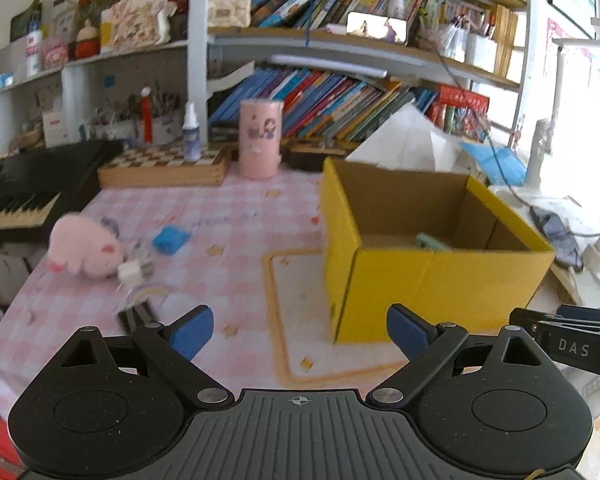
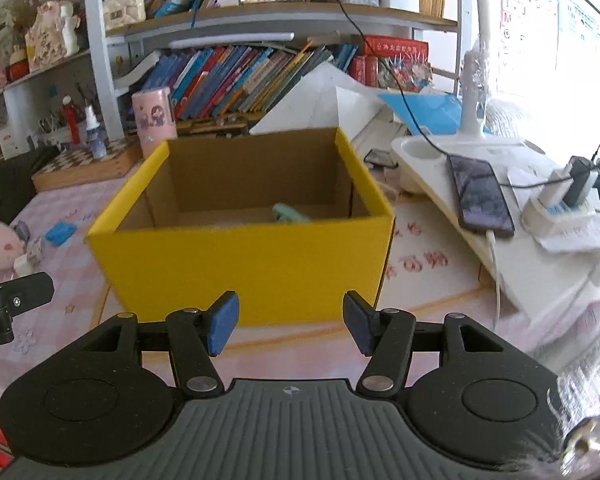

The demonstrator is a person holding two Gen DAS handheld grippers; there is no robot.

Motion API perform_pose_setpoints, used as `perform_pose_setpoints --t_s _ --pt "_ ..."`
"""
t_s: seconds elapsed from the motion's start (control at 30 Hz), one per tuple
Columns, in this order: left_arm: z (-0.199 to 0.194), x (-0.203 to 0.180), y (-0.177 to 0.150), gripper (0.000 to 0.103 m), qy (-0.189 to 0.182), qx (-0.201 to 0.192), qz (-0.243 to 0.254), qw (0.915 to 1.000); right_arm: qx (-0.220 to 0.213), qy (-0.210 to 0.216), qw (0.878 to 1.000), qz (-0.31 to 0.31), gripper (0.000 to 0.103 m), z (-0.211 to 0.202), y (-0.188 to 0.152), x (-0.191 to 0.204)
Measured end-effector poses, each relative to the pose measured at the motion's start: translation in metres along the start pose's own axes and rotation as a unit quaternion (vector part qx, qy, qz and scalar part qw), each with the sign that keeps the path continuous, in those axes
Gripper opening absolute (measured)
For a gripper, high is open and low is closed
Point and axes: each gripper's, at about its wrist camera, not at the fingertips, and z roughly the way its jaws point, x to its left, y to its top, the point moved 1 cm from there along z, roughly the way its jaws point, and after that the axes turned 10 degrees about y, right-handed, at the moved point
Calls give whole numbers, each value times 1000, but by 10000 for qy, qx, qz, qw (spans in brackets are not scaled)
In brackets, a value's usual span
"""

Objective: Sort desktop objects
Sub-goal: 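Withdraw both open tools from the box back toward the table items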

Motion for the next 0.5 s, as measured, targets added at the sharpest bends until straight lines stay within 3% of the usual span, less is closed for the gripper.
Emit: perform_pose_setpoints --t_s 0.5 --pt "-41 81 -41 95 156 227 223 9994 189 176 9996 73 59 -33 -52 92"
